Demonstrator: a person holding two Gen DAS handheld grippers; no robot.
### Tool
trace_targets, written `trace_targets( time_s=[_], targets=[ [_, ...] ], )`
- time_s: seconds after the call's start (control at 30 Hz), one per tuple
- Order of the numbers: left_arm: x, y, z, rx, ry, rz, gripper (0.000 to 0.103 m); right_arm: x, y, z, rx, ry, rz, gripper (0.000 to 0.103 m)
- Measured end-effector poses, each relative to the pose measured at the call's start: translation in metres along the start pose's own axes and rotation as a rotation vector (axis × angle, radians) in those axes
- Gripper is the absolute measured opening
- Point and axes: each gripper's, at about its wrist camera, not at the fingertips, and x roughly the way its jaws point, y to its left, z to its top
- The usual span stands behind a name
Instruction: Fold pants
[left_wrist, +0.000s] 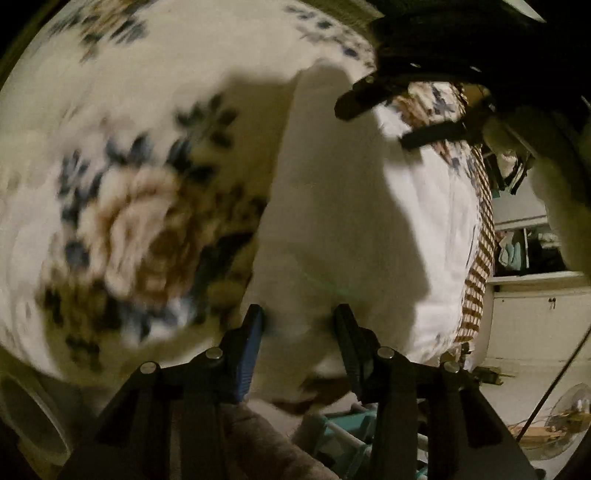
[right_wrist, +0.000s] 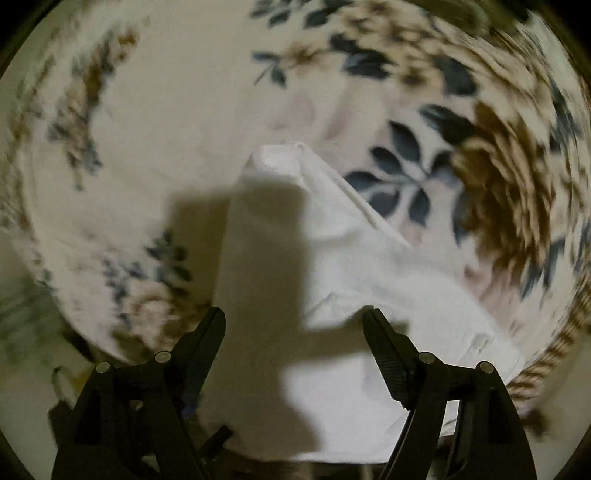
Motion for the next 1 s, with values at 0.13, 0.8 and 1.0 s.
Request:
trace_targets(
  time_s=[0.13, 0.8, 1.0],
  targets=[
    [-0.006, 0.024, -0.019, -0.135, 0.035, -0.031, 0.037, 0.004, 0.003, -0.001, -0.019, 0.022, -0.056, 0.08],
    [0.01, 0.052, -0.001, -0.251, 0.068, -0.098, 0.045, -0.001, -0.002, 0.015, 0.029, -0.039, -0.059, 0.08],
    [-0.017, 0.056, 0.003, -0.267, -0.001, -0.149, 0.047, -0.005, 0.001, 0.017, 0.035, -0.046, -0.045, 0.08]
  ],
)
